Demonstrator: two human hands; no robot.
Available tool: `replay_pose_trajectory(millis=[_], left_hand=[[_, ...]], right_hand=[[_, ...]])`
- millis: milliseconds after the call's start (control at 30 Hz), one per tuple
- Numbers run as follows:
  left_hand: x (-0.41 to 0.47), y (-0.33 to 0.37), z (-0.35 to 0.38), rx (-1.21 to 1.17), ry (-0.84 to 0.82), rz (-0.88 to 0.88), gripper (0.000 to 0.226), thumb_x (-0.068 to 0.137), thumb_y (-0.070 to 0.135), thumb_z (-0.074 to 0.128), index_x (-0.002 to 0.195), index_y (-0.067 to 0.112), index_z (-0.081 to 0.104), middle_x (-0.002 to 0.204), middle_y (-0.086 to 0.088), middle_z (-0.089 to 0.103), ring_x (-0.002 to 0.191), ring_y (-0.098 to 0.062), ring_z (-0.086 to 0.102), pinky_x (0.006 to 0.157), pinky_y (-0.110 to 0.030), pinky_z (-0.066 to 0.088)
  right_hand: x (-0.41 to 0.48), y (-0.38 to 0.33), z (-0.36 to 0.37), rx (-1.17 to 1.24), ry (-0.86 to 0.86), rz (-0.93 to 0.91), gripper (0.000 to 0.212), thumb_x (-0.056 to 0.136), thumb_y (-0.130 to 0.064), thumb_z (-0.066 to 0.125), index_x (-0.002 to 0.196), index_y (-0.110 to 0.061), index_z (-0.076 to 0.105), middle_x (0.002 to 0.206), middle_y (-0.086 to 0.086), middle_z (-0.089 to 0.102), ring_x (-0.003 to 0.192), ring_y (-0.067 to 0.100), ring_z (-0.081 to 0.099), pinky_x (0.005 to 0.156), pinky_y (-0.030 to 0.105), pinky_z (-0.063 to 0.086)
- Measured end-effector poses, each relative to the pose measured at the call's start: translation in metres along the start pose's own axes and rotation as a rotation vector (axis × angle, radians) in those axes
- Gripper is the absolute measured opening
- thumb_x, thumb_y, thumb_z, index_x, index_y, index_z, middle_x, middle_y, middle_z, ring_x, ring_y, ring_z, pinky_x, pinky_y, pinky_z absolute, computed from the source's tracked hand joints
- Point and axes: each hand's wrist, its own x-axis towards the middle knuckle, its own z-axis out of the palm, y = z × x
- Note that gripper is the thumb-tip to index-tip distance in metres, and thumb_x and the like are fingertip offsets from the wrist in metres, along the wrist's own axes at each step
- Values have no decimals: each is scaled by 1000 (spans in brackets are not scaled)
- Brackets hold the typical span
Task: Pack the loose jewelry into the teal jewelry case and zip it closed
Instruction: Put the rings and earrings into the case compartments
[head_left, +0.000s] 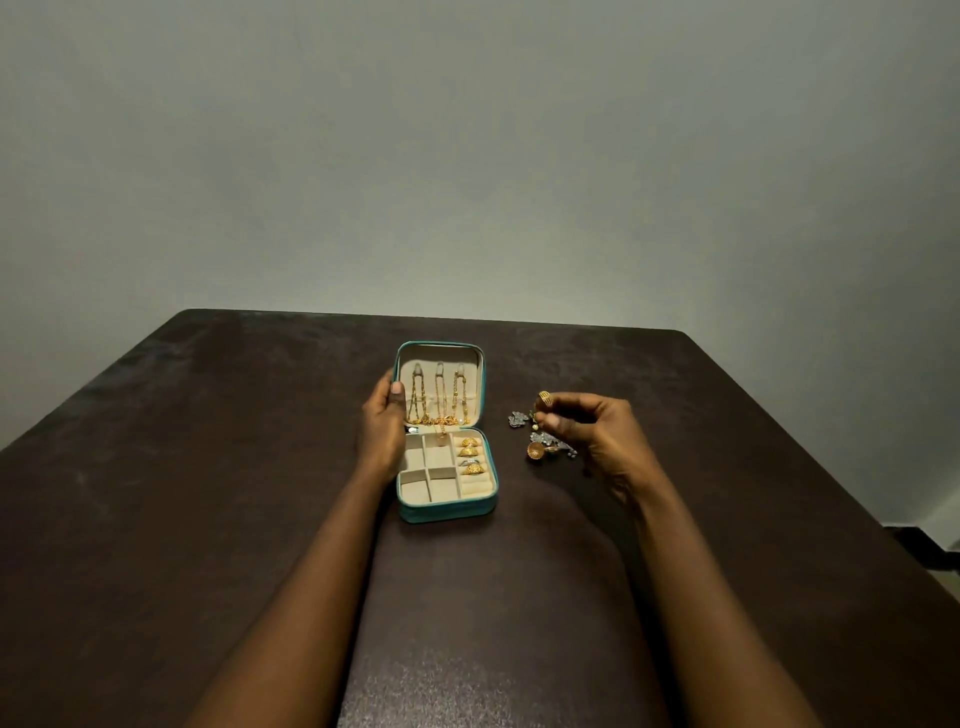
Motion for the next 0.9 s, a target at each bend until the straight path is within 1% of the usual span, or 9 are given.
replay_pose_trajectory(millis=[133,200,300,367,433,500,733,833,900], left_hand=[[-2,0,1,-8,-9,7,31,103,16,30,125,25,49,105,-3,62,91,-15,61,89,-40,50],[-2,1,1,2,-6,12,31,103,16,30,124,25,50,106,-3,62,92,-16,61,89,-40,50],[-2,0,1,-6,-6,2,30,103,17,30,123,25,51,103,-2,62,96,-20,60,91,-41,50],[-2,1,1,-2,-5,5,30,102,15,30,124,22,51,103,-3,62,93,-18,60,90,-42,49],[-3,1,1,0,-7,19,31,102,14,31,124,19,51,103,-5,62,89,-15,61,89,-42,50],[-3,2,1,5,-10,11,33,102,15,30,128,13,50,106,-6,61,93,-19,61,89,-42,50],[-2,2,1,-20,-19,-12,36,102,14,30,134,8,47,112,-9,60,103,-22,58,89,-41,50],[-2,2,1,-25,-13,-16,37,102,14,30,135,10,45,111,-8,60,100,-21,58,87,-37,51],[-2,2,1,-18,-14,-14,37,102,16,30,135,11,46,111,-7,61,98,-20,60,87,-39,51]], right_hand=[[-6,1,4,-124,-19,-95,23,81,11,59,87,-9,69,67,-9,72,66,0,67,61,13,54],[-7,2,5,-184,-50,-158,29,78,15,60,86,-11,69,74,-9,72,69,-2,67,61,12,53],[-10,2,9,-250,-85,-226,30,75,17,61,92,-6,69,87,-5,68,73,-4,66,62,12,51],[-12,0,11,-279,-103,-237,31,75,17,62,90,-9,70,83,-9,69,72,-4,66,61,16,51],[-14,0,13,-312,-121,-233,34,75,15,63,80,-18,72,75,-16,71,72,-3,66,63,24,52],[-16,-1,15,-334,-130,-226,35,75,12,64,73,-22,71,73,-21,71,74,-2,66,66,33,51],[-18,-1,18,-304,-108,-194,38,75,11,65,71,-25,72,73,-16,73,73,3,66,72,44,49],[-19,1,21,-318,-104,-180,36,77,10,64,74,-25,72,70,-12,72,72,7,64,70,39,48],[-20,1,24,-308,-105,-180,34,78,11,63,76,-22,72,68,-9,70,66,3,64,64,28,48]])
